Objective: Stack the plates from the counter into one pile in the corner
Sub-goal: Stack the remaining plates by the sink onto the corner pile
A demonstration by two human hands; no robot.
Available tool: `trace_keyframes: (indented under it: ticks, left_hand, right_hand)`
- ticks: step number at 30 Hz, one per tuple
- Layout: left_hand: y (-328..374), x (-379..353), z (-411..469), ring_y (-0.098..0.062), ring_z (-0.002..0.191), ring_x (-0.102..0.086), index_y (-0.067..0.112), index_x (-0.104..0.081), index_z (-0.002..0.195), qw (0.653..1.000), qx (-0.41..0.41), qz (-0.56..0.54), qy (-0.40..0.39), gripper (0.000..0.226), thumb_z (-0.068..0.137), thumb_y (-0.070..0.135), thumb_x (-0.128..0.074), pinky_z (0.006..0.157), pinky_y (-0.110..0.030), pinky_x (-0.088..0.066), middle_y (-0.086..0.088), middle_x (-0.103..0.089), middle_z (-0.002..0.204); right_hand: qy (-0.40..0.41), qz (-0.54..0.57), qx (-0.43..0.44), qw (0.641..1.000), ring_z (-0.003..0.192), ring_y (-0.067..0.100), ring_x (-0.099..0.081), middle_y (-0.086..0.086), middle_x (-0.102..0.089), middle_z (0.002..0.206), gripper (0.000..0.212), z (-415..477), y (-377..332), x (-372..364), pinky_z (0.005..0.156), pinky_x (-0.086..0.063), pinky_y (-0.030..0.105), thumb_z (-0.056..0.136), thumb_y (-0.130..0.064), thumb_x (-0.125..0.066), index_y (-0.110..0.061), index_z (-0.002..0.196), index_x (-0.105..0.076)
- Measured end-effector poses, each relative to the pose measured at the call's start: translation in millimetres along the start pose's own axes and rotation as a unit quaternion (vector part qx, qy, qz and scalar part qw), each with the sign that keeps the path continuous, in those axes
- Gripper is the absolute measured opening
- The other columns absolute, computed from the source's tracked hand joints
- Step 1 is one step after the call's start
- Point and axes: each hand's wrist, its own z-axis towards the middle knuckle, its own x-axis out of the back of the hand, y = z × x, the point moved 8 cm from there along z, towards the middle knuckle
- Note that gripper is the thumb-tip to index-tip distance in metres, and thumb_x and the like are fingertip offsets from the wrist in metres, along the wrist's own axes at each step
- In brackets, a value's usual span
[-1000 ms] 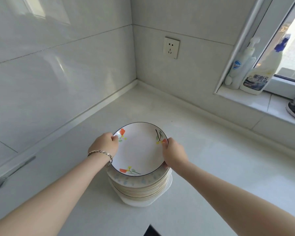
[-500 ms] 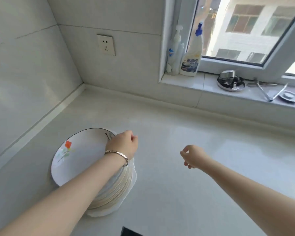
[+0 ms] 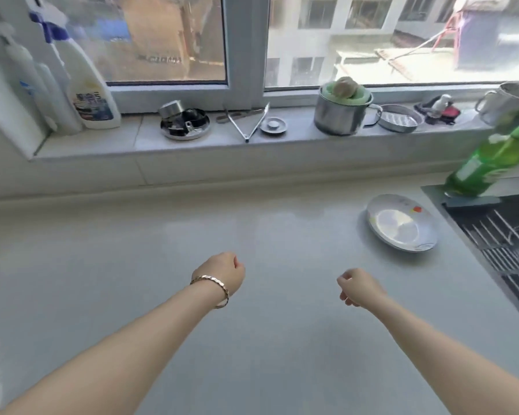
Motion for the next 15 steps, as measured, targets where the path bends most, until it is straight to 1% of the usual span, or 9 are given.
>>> trace_keyframes:
  ticks: [3, 5, 6, 8, 10, 11, 13, 14, 15]
  left_hand:
    - [56, -36, 22, -0.023, 0.077, -0.047, 0.021, -0.035, 0.064, 1.0, 0.008, 0.002, -0.018, 0.028, 0.092, 0.024, -0.034, 0.058, -0.024, -0.031, 0.008, -0.041, 0.065]
    - [85, -56, 31, -0.023, 0.076, -0.047, 0.022, -0.033, 0.062, 0.999, 0.019, 0.013, -0.034, 0.03, 0.092, 0.022, -0.035, 0.058, -0.024, -0.031, 0.007, -0.042, 0.065]
    - [98, -64, 36, -0.023, 0.075, -0.047, 0.022, -0.033, 0.062, 0.999, 0.025, 0.015, -0.038, 0.03, 0.092, 0.022, -0.035, 0.056, -0.024, -0.03, 0.007, -0.042, 0.065]
    - [117, -75, 46, -0.023, 0.073, -0.047, 0.021, -0.034, 0.062, 0.999, 0.037, 0.014, -0.036, 0.03, 0.092, 0.023, -0.035, 0.052, -0.022, -0.028, 0.007, -0.044, 0.065]
    - [130, -81, 56, -0.023, 0.072, -0.049, 0.021, -0.035, 0.064, 0.998, 0.047, 0.018, -0.029, 0.028, 0.092, 0.024, -0.035, 0.053, -0.022, -0.03, 0.006, -0.046, 0.066]
    - [135, -83, 61, -0.023, 0.073, -0.05, 0.022, -0.037, 0.065, 0.998, 0.052, 0.018, -0.027, 0.027, 0.092, 0.024, -0.035, 0.055, -0.023, -0.032, 0.005, -0.048, 0.067]
    - [140, -85, 71, -0.024, 0.076, -0.053, 0.022, -0.039, 0.067, 0.998, 0.062, 0.024, -0.021, 0.026, 0.092, 0.025, -0.036, 0.061, -0.025, -0.036, 0.002, -0.055, 0.074]
    - [142, -85, 75, -0.025, 0.077, -0.055, 0.021, -0.041, 0.068, 0.997, 0.065, 0.029, -0.017, 0.025, 0.092, 0.025, -0.036, 0.063, -0.025, -0.038, 0.0, -0.058, 0.078]
    - [143, -84, 79, -0.026, 0.08, -0.057, 0.021, -0.043, 0.07, 0.997, 0.069, 0.034, -0.012, 0.024, 0.092, 0.026, -0.036, 0.065, -0.026, -0.04, -0.002, -0.06, 0.081]
  right_hand:
    - [0.006, 0.016, -0.044, 0.999, 0.053, 0.016, -0.057, 0.002, -0.061, 0.066, 0.017, 36, 58, 45, 0.053, -0.043, 0.022, 0.09, -0.018, -0.04, -0.011, 0.085, -0.054]
    - [0.026, 0.052, -0.087, 0.994, 0.063, 0.026, -0.06, 0.008, -0.059, 0.07, 0.019, 59, 96, 74, 0.063, -0.046, 0.027, 0.09, -0.02, -0.039, -0.008, 0.084, -0.052]
    - [0.047, 0.075, -0.105, 0.991, 0.073, 0.029, -0.062, 0.012, -0.06, 0.077, 0.02, 72, 115, 88, 0.069, -0.048, 0.031, 0.09, -0.022, -0.039, -0.006, 0.088, -0.052]
    - [0.092, 0.12, -0.138, 0.979, 0.093, 0.034, -0.063, 0.021, -0.064, 0.1, 0.032, 100, 145, 114, 0.081, -0.048, 0.036, 0.091, -0.027, -0.038, 0.0, 0.103, -0.051]
    - [0.119, 0.168, -0.173, 0.963, 0.103, 0.039, -0.062, 0.025, -0.06, 0.115, 0.042, 120, 162, 131, 0.09, -0.05, 0.043, 0.093, -0.032, -0.037, 0.003, 0.116, -0.043]
    - [0.122, 0.199, -0.183, 0.955, 0.104, 0.041, -0.062, 0.024, -0.059, 0.113, 0.045, 129, 165, 135, 0.091, -0.049, 0.046, 0.094, -0.034, -0.037, 0.003, 0.119, -0.039]
    - [0.115, 0.259, -0.195, 0.939, 0.101, 0.043, -0.063, 0.019, -0.058, 0.097, 0.044, 144, 161, 139, 0.09, -0.049, 0.048, 0.095, -0.032, -0.038, 0.001, 0.124, -0.033]
    - [0.116, 0.289, -0.2, 0.929, 0.101, 0.042, -0.062, 0.017, -0.057, 0.097, 0.045, 149, 158, 140, 0.092, -0.049, 0.049, 0.095, -0.031, -0.039, 0.0, 0.125, -0.032]
    - [0.124, 0.32, -0.203, 0.917, 0.102, 0.039, -0.059, 0.016, -0.057, 0.104, 0.046, 155, 158, 139, 0.094, -0.047, 0.049, 0.095, -0.031, -0.04, 0.0, 0.127, -0.031]
